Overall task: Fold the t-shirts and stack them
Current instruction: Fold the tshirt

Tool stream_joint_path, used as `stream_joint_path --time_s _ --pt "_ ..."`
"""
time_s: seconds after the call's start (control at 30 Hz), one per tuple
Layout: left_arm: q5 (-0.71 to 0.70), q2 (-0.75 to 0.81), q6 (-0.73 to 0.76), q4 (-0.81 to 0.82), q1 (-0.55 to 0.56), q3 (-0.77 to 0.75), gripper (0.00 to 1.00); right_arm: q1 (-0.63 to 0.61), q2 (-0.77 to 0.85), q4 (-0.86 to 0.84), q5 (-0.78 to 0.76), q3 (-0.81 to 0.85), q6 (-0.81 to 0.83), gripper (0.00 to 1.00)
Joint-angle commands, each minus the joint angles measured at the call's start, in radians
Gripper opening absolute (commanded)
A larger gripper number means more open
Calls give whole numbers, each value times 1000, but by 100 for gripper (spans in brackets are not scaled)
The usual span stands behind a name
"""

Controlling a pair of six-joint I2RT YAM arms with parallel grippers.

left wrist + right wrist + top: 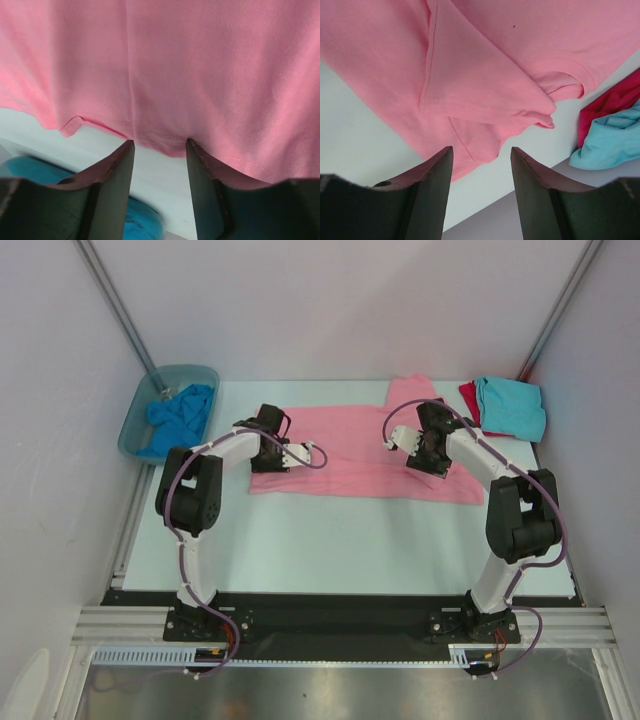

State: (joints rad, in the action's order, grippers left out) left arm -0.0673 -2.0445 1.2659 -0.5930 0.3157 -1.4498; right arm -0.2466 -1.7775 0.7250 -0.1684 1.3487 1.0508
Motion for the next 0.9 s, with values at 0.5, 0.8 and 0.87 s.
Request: stream_joint_path --time_s 0.5,0.8,0.87 --pt "20 10 -11 -45 -9 -138 0 -8 0 -7 -19 17 -2 55" --pt "-22 0 26 -50 -10 -147 0 -14 -10 -18 -16 24 -11 55" --pt "-31 -8 36 -48 -10 -139 0 -14 -8 -18 -17 23 -9 55"
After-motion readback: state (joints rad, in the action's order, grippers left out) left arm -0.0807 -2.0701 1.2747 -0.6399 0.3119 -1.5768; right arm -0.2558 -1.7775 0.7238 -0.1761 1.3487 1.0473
